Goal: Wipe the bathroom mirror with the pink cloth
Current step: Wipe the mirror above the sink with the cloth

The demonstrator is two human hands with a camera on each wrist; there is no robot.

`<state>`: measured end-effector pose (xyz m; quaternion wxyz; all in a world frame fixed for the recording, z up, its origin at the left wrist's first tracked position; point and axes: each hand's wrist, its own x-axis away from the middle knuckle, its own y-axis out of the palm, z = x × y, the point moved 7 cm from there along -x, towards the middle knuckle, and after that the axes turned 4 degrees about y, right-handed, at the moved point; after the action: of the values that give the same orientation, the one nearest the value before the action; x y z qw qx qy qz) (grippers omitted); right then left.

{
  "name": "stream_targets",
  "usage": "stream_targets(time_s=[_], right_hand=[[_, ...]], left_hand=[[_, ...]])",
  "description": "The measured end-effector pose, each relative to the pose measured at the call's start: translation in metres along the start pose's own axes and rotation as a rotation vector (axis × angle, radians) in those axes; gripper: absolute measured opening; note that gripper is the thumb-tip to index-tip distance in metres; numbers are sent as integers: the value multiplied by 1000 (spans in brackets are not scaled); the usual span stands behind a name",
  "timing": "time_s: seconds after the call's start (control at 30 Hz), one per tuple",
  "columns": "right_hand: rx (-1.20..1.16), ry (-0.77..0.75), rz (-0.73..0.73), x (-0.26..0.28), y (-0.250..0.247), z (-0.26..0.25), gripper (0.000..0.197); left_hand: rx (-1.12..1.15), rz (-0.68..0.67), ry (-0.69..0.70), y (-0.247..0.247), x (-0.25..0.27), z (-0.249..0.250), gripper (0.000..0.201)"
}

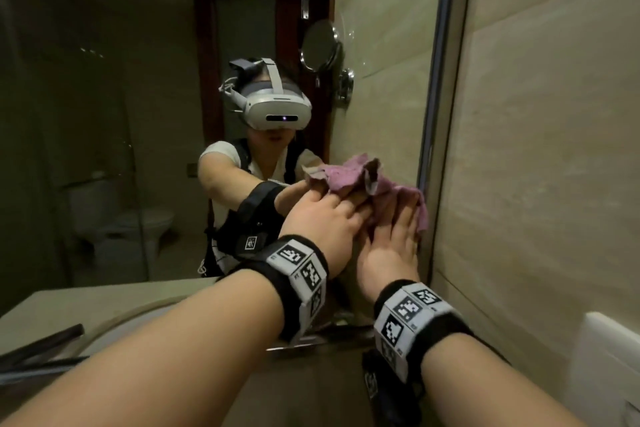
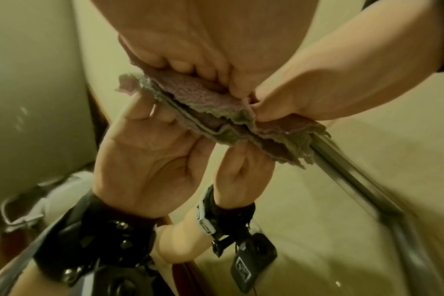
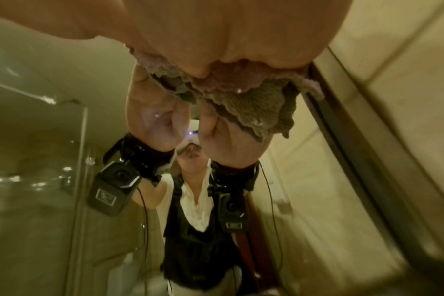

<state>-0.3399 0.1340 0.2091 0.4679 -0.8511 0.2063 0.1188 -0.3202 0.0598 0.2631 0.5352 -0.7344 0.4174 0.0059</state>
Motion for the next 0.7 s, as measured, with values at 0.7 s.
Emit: stream_targets(time_s=[0.7], right_hand=[[94,-230,285,-99,-160,-116,68]], left_hand=[[-137,61,-294,-145,-82,-105,67]])
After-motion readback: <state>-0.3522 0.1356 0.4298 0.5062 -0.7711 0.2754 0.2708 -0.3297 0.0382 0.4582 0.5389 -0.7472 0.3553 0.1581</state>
